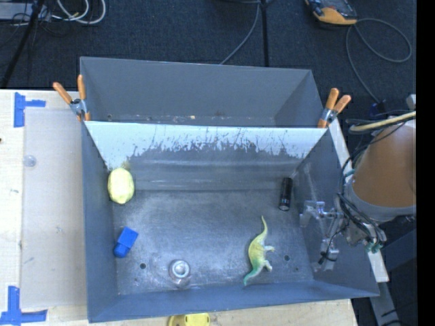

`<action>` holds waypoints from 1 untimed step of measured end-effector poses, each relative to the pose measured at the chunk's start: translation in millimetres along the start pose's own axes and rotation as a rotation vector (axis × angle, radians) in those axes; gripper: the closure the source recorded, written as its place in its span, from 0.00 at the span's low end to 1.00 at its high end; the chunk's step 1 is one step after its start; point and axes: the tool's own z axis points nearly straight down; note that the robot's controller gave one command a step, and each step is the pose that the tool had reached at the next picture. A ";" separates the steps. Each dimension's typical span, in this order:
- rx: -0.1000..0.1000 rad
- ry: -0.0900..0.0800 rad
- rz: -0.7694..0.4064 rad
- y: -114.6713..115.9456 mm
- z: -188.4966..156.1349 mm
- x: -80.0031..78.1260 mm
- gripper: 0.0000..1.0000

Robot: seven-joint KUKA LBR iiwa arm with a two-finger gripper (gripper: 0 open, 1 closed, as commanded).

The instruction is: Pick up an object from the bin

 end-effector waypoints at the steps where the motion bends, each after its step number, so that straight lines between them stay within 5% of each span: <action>1: 0.000 -0.003 -0.001 0.2 -2.0 -0.5 0.00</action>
Offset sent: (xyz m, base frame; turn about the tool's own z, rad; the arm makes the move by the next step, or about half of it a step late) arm -0.0013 0.0030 -0.0003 -0.1317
